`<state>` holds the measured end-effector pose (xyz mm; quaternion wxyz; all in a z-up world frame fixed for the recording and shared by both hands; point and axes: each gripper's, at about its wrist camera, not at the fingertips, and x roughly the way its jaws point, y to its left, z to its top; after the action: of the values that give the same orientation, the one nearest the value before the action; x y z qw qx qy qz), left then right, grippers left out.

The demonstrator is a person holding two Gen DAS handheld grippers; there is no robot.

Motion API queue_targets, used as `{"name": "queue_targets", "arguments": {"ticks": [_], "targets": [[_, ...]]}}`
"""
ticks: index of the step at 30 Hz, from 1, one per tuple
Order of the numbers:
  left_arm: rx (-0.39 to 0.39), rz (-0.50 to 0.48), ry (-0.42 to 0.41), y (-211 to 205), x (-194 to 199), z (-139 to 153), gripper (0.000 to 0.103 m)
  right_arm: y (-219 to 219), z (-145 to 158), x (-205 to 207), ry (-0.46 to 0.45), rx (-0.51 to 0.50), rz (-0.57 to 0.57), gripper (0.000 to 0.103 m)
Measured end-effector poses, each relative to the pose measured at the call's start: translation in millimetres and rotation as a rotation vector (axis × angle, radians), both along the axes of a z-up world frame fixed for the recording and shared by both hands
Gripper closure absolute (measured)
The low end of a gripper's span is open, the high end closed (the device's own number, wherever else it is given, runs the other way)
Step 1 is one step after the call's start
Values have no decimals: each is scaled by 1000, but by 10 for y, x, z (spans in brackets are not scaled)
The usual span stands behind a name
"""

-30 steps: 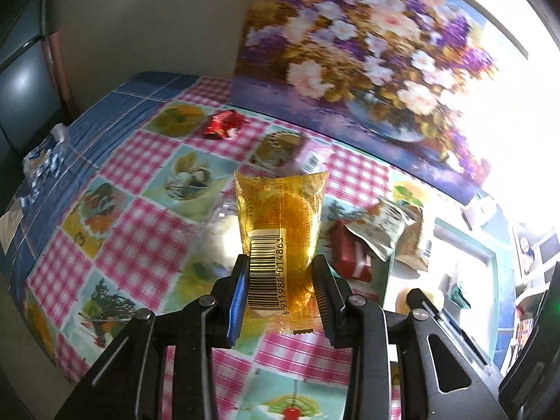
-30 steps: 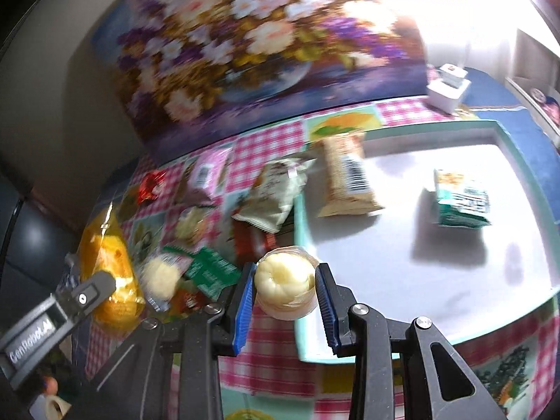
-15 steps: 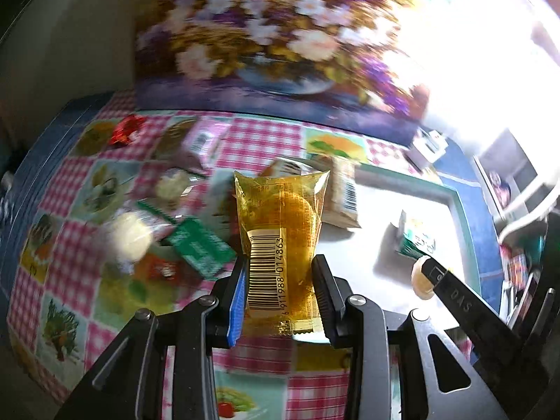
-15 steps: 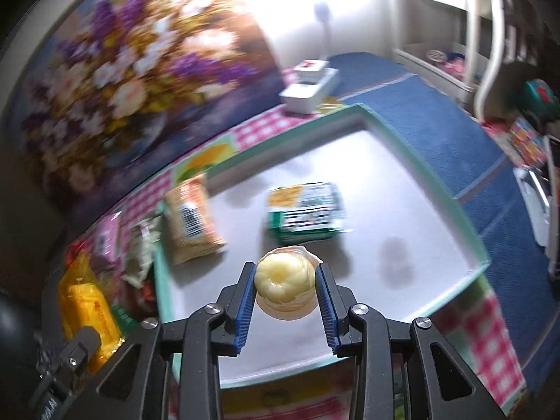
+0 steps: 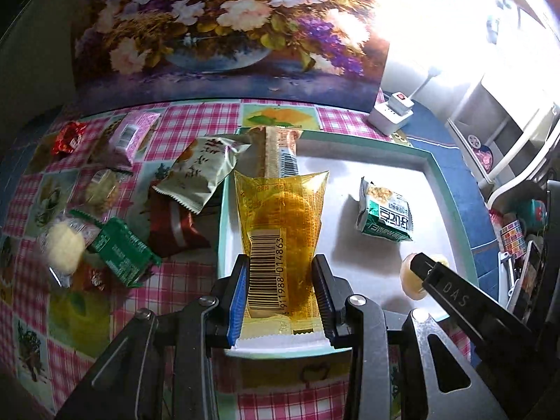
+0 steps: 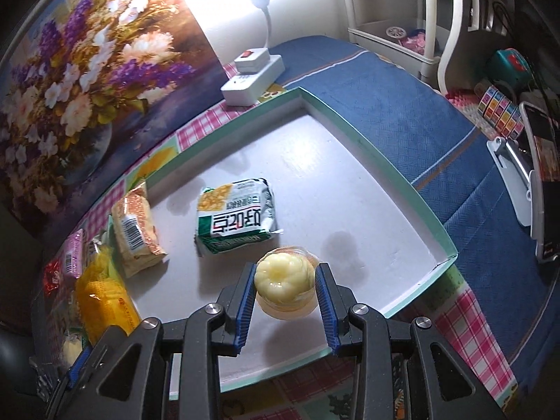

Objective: Organize snacks

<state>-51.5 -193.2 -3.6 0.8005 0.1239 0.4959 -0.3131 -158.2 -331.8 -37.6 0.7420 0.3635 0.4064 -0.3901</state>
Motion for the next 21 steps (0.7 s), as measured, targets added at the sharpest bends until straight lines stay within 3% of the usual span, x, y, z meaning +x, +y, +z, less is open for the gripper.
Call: {"name": "queue_targets", "arguments": {"ticks": [11, 13, 14, 15, 21], "targets": [[62, -29, 11, -118, -18, -187, 65, 5, -121, 21, 26, 29, -2, 66], [59, -35, 6, -129, -24, -174, 59, 5, -154, 39, 38, 39, 0, 66], [59, -36, -2, -132, -25, -159, 45, 4, -169, 42, 42, 45, -1, 66], [63, -35, -13, -131, -27, -139, 39, 2, -176, 43, 43, 49, -3, 66], [57, -25, -8, -112, 6, -88, 38, -9, -158, 40, 38, 55, -14, 66]]}}
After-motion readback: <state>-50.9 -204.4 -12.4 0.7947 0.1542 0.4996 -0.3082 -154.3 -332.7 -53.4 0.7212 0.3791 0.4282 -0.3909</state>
